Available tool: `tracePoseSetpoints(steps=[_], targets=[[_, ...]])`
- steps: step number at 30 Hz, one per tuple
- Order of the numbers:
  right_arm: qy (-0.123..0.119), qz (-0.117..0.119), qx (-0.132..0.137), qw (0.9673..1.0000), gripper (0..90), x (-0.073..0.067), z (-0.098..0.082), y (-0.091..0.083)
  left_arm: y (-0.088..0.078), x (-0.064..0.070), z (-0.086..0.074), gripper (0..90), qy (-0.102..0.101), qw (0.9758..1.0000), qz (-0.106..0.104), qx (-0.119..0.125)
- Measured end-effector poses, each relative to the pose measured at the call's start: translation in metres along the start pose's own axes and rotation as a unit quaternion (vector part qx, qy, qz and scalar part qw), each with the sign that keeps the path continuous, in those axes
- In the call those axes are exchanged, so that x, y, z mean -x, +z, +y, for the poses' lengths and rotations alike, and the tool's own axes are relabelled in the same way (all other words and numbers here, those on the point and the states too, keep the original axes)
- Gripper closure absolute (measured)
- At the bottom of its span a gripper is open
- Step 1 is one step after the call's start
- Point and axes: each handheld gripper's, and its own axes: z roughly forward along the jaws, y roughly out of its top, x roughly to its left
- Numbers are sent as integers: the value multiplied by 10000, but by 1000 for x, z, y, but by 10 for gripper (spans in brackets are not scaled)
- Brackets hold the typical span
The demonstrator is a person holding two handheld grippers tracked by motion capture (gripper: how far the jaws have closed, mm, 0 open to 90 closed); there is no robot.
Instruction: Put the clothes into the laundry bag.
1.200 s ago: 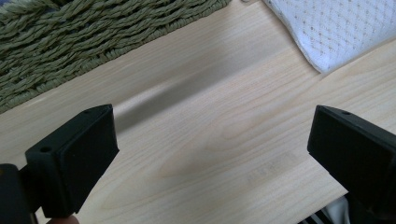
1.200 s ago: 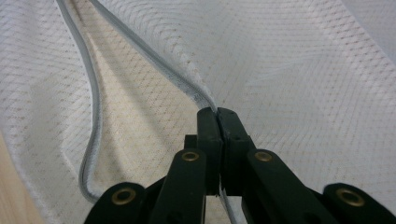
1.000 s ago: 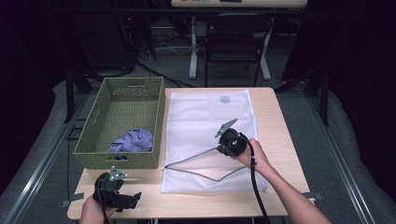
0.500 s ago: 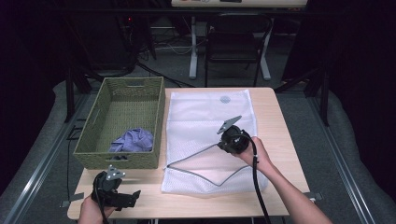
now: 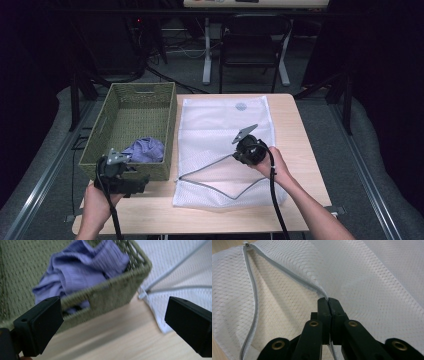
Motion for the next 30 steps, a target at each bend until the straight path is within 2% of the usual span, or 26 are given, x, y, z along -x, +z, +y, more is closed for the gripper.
tracePoseSetpoints(steps=[4,5,8,9,12,15,18,20,22,24,26,28,29,30], targets=[[-56,-15,-89,9999,890,0,0,2,3,-6,28,15,-3,10000,30,12],[-54,-4,-88,9999,890,0,0,3,4,-9,35,14,-15,10000,-1,-19],[-64,-21,-97,9999,890,-1,-1,4,13,-14,55,15,6,9999,76,-120],[-61,-25,-88,9999,890,-1,-1,4,17,-17,61,19,-30,9998,32,-195],[-80,-48,-90,9999,890,-1,-1,5,32,-22,77,25,-27,9992,127,-378],[-72,-30,-119,9999,890,-1,-2,5,47,-31,88,27,-113,9980,115,-617],[-67,-11,-80,9999,890,-1,-2,5,65,-41,93,45,-213,9952,45,-957],[-85,-14,-120,9999,890,0,-2,5,74,-45,93,44,-287,9926,-82,-1181],[-89,-2,-111,9999,890,1,-3,6,83,-48,92,39,-289,9902,-66,-1362],[-35,-11,-87,10000,890,1,-4,7,87,-52,91,29,-360,9881,-162,-1485],[-92,-17,-146,9998,890,1,-3,6,92,-55,89,17,-378,9867,-164,-1572],[-114,-23,-138,9998,890,0,-3,6,96,-57,87,8,-385,9847,-165,-1692],[-105,-50,-147,9998,890,0,-3,6,99,-59,86,7,-415,9828,-180,-1789],[-92,-36,-129,9999,890,0,-3,6,100,-60,85,8,-419,9822,-188,-1821]])
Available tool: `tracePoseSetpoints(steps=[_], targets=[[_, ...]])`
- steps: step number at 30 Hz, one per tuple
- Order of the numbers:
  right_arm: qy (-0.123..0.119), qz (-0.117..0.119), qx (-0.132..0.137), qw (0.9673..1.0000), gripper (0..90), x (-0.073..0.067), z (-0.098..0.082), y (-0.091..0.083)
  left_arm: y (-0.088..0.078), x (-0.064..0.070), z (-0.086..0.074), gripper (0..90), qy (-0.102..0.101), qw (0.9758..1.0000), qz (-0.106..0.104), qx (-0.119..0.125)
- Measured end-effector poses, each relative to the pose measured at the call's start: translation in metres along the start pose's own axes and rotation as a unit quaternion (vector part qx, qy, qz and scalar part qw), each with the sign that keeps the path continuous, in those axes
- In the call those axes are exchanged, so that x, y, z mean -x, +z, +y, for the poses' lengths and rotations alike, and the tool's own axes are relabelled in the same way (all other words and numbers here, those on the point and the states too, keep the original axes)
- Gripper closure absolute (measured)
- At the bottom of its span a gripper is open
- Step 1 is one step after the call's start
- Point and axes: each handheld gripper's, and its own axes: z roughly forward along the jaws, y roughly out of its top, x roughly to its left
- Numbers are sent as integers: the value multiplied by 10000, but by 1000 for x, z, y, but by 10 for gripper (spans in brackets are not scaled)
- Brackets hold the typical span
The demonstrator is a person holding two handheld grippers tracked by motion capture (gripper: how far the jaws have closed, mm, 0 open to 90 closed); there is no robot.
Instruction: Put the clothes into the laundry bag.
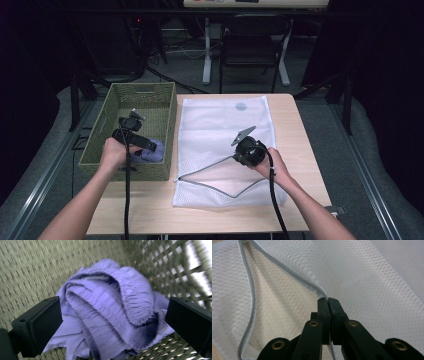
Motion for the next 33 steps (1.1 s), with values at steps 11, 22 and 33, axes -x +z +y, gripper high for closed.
tracePoseSetpoints(steps=[11,22,33], targets=[[12,2,27,10000,890,-1,0,1,20,-19,-4,5,-250,9978,-31,-605],[-6,18,25,10000,889,-1,0,1,30,-20,2,35,-185,9943,-171,-1040],[-7,-15,8,10000,888,0,0,0,35,-18,6,360,-118,9926,-267,-1179]])
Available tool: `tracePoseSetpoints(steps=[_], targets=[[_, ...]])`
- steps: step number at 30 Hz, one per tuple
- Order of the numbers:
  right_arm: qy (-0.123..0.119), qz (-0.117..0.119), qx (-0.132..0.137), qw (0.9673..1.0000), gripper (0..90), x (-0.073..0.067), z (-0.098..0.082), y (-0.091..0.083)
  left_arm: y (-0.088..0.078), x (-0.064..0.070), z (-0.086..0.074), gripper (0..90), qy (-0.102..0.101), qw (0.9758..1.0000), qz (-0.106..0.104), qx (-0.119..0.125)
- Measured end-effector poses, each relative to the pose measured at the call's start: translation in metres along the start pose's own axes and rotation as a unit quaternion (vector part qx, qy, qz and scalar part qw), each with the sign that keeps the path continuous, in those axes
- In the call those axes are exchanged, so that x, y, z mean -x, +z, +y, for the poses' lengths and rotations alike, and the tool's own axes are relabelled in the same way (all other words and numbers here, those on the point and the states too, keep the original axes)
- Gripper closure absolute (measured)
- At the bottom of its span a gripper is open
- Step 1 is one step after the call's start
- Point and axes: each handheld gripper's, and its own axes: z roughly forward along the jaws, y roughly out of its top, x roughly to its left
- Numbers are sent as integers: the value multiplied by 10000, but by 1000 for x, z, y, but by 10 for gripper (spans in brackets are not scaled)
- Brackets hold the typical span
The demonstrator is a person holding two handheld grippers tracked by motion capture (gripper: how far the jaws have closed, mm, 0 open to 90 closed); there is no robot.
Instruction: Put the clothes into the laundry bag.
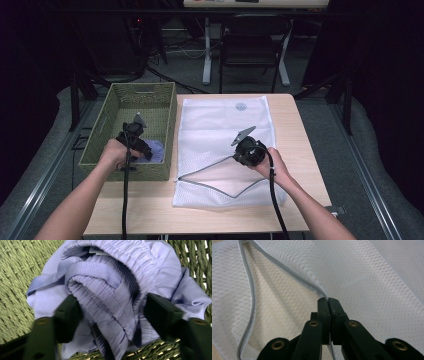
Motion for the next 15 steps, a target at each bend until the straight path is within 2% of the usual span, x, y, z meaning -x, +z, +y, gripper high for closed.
tracePoseSetpoints(steps=[10,15], targets=[[-5,-13,6,10000,889,0,0,0,-2,3,-3,696,241,9996,-44,127],[-22,-2,-13,10000,889,1,0,0,-4,3,-5,750,328,9992,-65,229]])
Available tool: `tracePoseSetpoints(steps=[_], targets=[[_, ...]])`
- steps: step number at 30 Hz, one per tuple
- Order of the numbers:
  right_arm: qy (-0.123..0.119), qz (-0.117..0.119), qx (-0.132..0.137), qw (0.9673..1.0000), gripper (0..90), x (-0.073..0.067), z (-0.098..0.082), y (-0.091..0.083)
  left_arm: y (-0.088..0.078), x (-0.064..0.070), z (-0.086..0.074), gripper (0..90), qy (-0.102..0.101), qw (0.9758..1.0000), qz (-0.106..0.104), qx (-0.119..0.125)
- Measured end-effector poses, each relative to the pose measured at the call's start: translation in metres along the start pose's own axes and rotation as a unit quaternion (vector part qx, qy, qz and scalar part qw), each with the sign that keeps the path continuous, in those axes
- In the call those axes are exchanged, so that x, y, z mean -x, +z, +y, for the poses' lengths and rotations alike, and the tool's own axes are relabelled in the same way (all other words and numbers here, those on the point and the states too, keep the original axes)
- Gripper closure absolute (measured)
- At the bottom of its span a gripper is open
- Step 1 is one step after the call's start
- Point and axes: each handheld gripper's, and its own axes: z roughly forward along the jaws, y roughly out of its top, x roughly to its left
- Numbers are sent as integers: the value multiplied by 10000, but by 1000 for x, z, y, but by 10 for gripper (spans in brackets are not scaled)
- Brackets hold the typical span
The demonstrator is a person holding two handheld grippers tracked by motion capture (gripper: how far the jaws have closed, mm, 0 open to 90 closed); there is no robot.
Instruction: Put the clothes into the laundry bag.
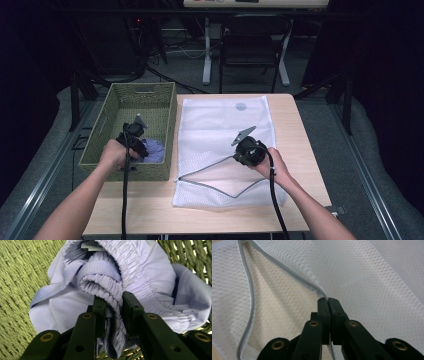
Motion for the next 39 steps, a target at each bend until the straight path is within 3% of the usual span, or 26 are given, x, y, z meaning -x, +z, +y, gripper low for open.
tracePoseSetpoints(steps=[16,28,39], targets=[[62,-28,49,10000,889,0,0,0,-41,-9,-6,767,44,9975,80,704],[44,-49,57,10000,888,2,-1,-1,-67,-15,-2,769,99,9957,219,890],[71,-39,27,10000,889,2,-1,-1,-90,-22,2,770,107,9952,325,918]])
